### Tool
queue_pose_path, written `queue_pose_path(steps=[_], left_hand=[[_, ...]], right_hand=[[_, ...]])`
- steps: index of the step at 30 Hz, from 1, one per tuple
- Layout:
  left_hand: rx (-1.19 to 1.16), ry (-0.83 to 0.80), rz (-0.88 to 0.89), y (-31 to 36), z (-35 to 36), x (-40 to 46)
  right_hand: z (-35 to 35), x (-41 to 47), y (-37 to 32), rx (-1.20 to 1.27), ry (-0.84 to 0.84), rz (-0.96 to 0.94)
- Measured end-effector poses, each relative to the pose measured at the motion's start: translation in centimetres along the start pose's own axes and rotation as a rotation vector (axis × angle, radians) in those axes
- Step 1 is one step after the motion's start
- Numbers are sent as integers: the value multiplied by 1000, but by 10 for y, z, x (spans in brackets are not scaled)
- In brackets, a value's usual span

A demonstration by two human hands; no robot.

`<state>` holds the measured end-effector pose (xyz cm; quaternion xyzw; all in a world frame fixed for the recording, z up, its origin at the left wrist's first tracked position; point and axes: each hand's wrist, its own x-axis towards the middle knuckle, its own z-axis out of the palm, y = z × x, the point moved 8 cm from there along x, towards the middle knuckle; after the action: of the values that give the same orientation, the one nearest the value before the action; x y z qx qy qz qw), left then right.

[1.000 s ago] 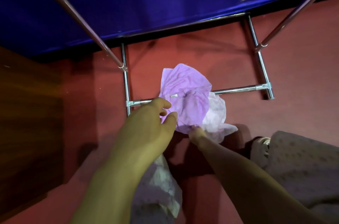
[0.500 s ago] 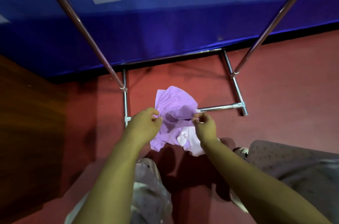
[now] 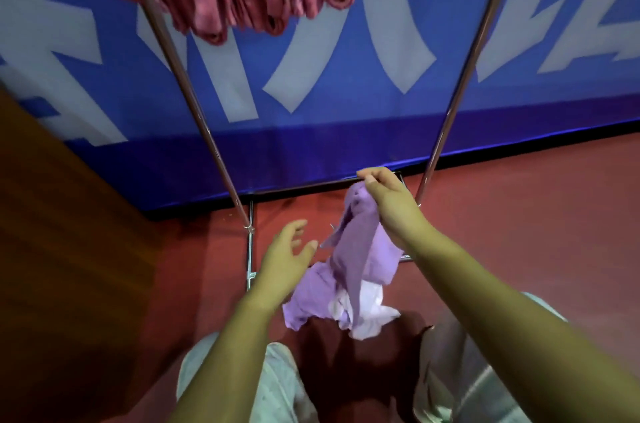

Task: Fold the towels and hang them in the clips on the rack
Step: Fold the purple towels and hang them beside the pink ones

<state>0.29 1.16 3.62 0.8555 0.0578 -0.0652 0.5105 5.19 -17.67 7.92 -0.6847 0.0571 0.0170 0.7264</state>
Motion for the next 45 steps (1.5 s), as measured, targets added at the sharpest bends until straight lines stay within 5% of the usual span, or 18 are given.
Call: queue_pose_path(steps=[5,9,14,22,28,31,35,40,45], left_hand=[[202,-34,206,70,-9,-1],[191,-179,192,91,9,-17],[261,-77,173,97,-5,-28],[136,88,215,143,-69,-47],[57,100,426,221,-77,-67],[136,46,460,243,-64,-68],[-49,100,404,250,-65,-68],[-250,-18,379,243,-65,-69],[-177,-110,331,209,-54,-67]], right_hand=[[16,-21,-54,64,-152,-58],[27,-45,-99,184,-288,-93],[9,-60,-140,191,-259,-126],[-23,-65,-145,-153,-120,-168],[11,-86,-168,-638,-351,-390],[30,-98,-177,-644,-516,-398],[29,-89,-193,-728,-307,-450],[33,-96,-200,-634,-257,-476],[19,-88,-196,-453,-76,-361]])
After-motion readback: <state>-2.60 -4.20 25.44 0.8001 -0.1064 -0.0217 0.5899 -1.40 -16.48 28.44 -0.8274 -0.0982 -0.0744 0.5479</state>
